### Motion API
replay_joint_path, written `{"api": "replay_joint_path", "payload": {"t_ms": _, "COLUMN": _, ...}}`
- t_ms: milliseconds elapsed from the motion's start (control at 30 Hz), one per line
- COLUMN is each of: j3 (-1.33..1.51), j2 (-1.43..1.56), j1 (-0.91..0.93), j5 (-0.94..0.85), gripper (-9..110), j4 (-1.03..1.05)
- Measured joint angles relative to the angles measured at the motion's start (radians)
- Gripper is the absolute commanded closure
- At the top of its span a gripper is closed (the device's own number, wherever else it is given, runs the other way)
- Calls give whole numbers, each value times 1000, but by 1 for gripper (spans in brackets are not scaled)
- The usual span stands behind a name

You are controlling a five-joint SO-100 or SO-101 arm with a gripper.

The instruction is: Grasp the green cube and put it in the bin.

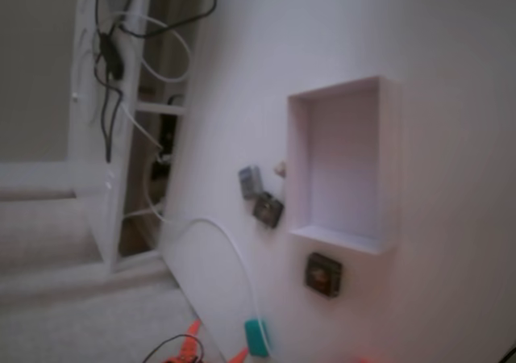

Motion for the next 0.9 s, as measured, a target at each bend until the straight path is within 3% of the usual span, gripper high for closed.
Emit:
{"api": "replay_joint_path", "payload": {"t_ms": 467, "j3": 57, "j2": 23, "j1": -29, "j5": -74, "gripper": 54, "j4": -8}}
{"api": "replay_joint_path", "payload": {"t_ms": 900, "j3": 26, "j2": -118, "j1": -15, "j5": -78, "gripper": 54, "j4": -201}}
